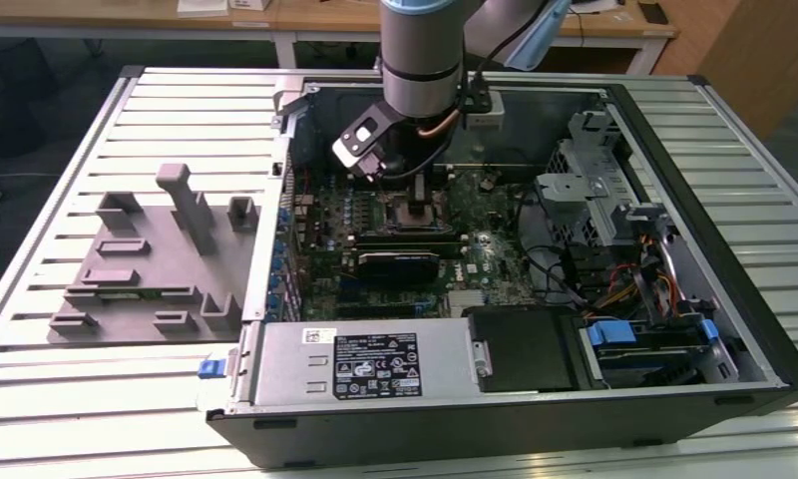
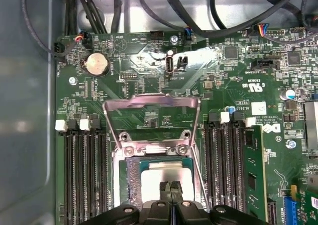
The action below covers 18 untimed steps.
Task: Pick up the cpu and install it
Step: 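Place the cpu into insertion slot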
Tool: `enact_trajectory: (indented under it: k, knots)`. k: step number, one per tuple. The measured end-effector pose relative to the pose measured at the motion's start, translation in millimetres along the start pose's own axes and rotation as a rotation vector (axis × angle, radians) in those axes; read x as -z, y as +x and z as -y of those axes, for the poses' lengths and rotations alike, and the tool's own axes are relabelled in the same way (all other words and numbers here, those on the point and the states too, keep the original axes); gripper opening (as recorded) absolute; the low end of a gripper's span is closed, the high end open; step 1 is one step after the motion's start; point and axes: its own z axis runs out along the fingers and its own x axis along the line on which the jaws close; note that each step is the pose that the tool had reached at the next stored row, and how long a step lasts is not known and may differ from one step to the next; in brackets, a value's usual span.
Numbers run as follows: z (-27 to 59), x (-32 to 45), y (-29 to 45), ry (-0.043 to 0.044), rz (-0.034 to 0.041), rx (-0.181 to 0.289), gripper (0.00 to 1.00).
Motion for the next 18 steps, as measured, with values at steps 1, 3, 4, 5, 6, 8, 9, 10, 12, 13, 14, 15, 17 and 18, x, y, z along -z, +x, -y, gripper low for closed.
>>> enact_trajectory:
  k: [1,3,4,5,6,8,9,10,12,13,14,15,17,18]
  knots:
    - [0.0,-0.3,-0.3,0.0,0.0009,-0.001,0.11]
    - [0.1,-1.4,-0.7,-0.0001,0.0022,-0.002,0.11]
    - [0.2,-2.0,-0.8,-0.0001,0.0029,-0.003,0.11]
    - [0.2,-2.7,-0.9,-0.0001,0.0036,-0.003,0.11]
    - [0.4,-3.3,-0.9,-0.0002,0.004,-0.004,0.11]
    - [0.9,-4.9,-0.9,-0.0003,0.0044,-0.005,0.11]
    - [1.0,-5.6,-1.0,-0.0003,0.0045,-0.005,0.11]
    - [1.1,-5.8,-1.0,-0.0002,0.0048,-0.005,0.11]
    - [1.1,-6.0,-1.0,-0.0001,0.0051,-0.005,0.11]
    - [1.1,-6.1,-1.0,-0.0002,0.0049,-0.005,0.11]
    - [1.1,-6.3,-1.0,-0.0002,0.0048,-0.005,0.11]
    - [1.1,-6.4,-1.0,-0.0003,0.0047,-0.005,0.11]
    - [1.2,-7.3,-1.1,0.0001,0.0053,-0.005,0.11]
    - [1.3,-7.7,-1.1,0.0003,0.0058,-0.005,0.11]
